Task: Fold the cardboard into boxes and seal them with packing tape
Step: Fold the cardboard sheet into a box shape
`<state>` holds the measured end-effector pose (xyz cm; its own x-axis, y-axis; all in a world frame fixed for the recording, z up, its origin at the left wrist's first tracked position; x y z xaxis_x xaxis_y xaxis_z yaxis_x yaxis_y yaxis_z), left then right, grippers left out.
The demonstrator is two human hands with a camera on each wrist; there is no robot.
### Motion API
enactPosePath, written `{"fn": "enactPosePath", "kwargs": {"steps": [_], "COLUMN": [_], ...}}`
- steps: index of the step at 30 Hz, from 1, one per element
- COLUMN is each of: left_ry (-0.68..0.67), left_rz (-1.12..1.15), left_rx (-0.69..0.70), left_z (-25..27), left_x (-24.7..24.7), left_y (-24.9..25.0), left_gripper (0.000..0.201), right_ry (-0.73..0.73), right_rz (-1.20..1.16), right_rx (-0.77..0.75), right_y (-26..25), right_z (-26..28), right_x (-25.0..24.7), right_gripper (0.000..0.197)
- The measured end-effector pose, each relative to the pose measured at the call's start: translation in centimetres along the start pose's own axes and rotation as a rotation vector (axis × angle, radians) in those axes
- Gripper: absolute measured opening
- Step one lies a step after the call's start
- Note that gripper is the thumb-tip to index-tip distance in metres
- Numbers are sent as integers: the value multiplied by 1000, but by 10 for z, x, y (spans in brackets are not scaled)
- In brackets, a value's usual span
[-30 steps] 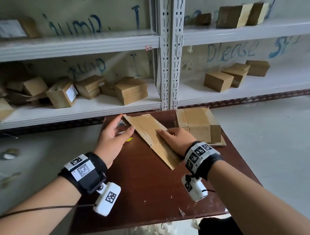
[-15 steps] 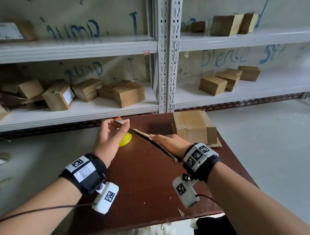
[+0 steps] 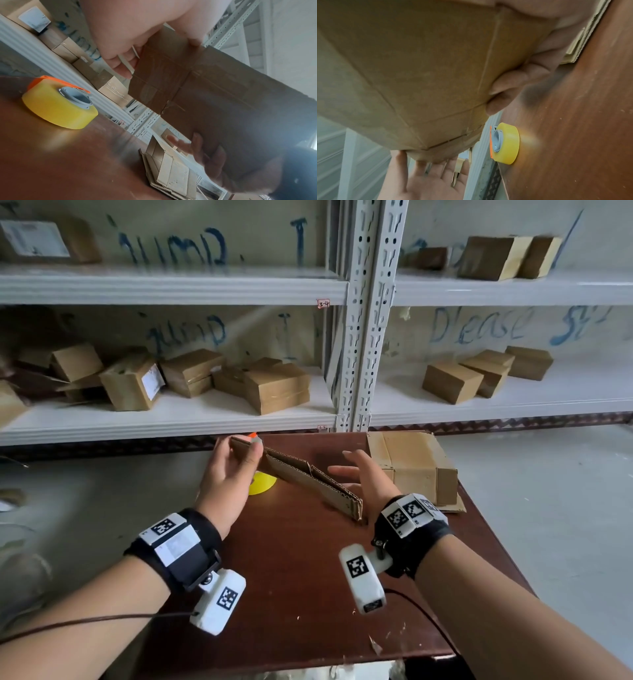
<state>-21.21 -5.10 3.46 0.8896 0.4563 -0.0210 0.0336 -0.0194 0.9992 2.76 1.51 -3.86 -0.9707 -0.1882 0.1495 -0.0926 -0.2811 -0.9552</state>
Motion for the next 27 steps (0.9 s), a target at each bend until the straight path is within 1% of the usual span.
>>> {"fn": "enactPosePath", "kwargs": {"steps": [2,4,6,8,10,12,14,16,18,20,22,24,27], "left_ry": [-24,-60,-89,-100,-109,-107,-111,-86,-33,7,29,-2,-70], "left_rz": [-28,-47,-3,39,34,-18,-82,-119,-106,-82,-90,-90,-122], "left_rx": [-15,-34,-30,-9,27,78,101,84,60,36,31,48,70], "left_z": [-3,-3,1,3,3,2,0,-4,-9,-14,-18,-19,-15], "left_x": [1,4,7,7,8,8,9,9,4,-4,-9,-4,11], "left_y": [-3,-7,-7,-6,-3,2,4,4,-1,-5,-6,-6,-6], "left_gripper": [54,60,68,80,84,83,87,82,68,56,46,39,45], "right_ry": [19,13,9,42,77,90,113,151,184,207,249,291,352], "right_rz": [-23,-66,-102,-136,-190,-243,-316,-360,-380,-390,-403,-343,-311], "right_rx": [28,65,86,90,80,85,92,84,83,58,34,-12,-95], "right_y": [1,4,5,4,1,-2,-5,-8,-9,-11,-13,-15,-25], "right_z": [1,3,5,3,1,-1,-2,-2,-4,-6,-7,-11,-9], "right_x": [-5,-8,-11,-17,-23,-24,-21,-19,-16,-16,-19,-28,-39], "right_gripper": [57,50,46,43,40,39,33,33,37,29,28,31,30]}}
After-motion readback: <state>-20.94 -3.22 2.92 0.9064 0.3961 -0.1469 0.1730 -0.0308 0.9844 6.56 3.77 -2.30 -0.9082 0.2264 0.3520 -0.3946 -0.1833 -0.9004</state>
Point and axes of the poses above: each hand's wrist, its own z-axis away from the middle knuckle, its own x-axis out of the palm, y = z × x, the point moved 10 cm from there along -z, towards the middle knuckle, and after that the axes turned 15 degrees about -x, right-handed, at the moved point
